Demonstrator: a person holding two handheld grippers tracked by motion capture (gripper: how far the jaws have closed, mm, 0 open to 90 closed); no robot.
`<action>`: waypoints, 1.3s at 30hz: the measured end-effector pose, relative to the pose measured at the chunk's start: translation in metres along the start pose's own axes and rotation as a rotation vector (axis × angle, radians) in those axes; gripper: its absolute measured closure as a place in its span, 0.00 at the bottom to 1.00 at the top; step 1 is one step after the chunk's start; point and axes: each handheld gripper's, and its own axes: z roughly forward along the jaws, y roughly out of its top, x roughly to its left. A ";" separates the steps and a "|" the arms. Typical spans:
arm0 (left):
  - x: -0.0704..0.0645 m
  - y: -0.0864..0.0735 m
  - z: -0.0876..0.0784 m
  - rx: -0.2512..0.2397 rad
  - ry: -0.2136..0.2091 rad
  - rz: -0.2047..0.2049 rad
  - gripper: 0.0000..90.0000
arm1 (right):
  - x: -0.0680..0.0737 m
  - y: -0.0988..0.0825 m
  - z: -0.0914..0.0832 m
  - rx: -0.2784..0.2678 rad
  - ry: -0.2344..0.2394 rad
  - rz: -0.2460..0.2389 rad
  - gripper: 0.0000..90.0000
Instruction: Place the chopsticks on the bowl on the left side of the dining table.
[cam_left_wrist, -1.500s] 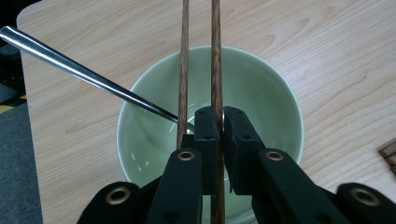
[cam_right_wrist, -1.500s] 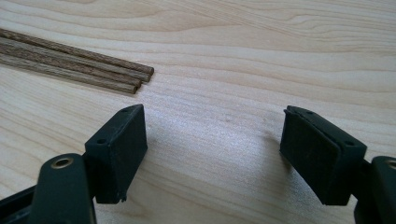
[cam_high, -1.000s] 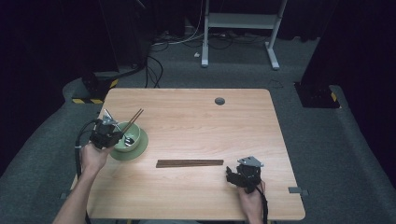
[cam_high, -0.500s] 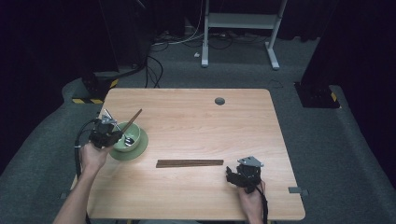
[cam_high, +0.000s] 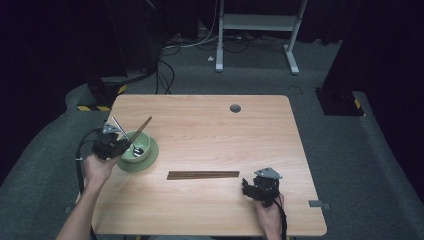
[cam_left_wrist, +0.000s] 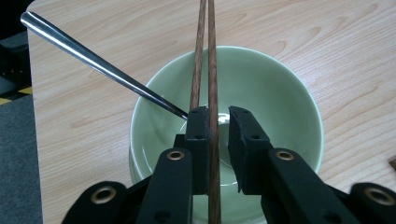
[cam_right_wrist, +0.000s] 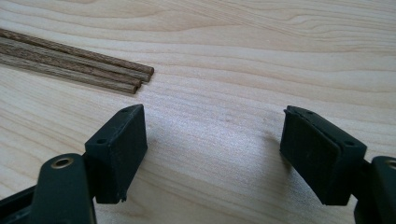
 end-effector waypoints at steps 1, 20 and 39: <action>0.000 -0.001 -0.001 -0.003 0.002 -0.001 0.84 | 0.000 0.000 0.000 0.000 0.000 0.000 0.25; 0.001 -0.024 -0.018 0.009 0.071 -0.055 0.51 | 0.000 0.000 0.000 0.000 -0.001 0.000 0.25; 0.002 -0.038 -0.021 0.009 0.089 -0.065 0.50 | 0.000 0.000 0.000 0.000 -0.001 0.000 0.25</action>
